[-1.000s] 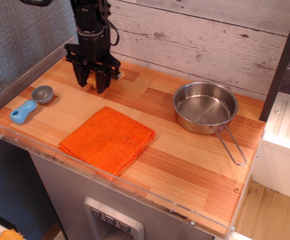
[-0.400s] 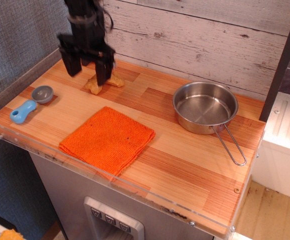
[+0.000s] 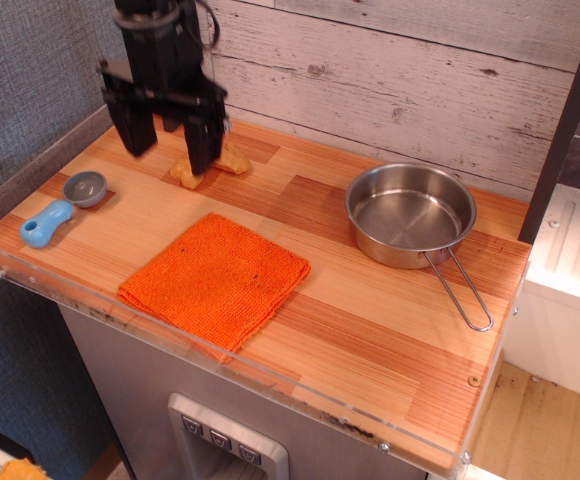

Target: Place the chicken wing on the back left part of the table

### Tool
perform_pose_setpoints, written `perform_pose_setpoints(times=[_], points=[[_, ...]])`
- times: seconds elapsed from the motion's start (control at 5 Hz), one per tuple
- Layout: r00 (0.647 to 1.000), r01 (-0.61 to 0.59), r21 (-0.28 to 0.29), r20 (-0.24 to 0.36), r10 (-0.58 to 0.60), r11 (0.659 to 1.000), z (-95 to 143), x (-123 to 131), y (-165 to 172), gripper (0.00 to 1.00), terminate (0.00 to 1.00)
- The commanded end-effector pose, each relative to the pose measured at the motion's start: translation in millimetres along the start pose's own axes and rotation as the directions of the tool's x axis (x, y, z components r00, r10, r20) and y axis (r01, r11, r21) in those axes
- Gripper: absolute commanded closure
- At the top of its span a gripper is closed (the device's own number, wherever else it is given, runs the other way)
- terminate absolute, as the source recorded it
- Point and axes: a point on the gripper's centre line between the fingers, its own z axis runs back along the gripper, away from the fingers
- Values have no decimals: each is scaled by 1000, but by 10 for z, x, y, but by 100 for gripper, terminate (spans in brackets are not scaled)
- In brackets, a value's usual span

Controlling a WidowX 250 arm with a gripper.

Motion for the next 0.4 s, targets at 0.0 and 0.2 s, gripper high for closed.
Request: perform_pose_setpoints(times=[0.0, 0.2], points=[[999, 27, 21, 38, -27, 999, 141, -100, -34, 0, 0], [999, 27, 21, 38, -27, 999, 141, -100, -34, 0, 100]])
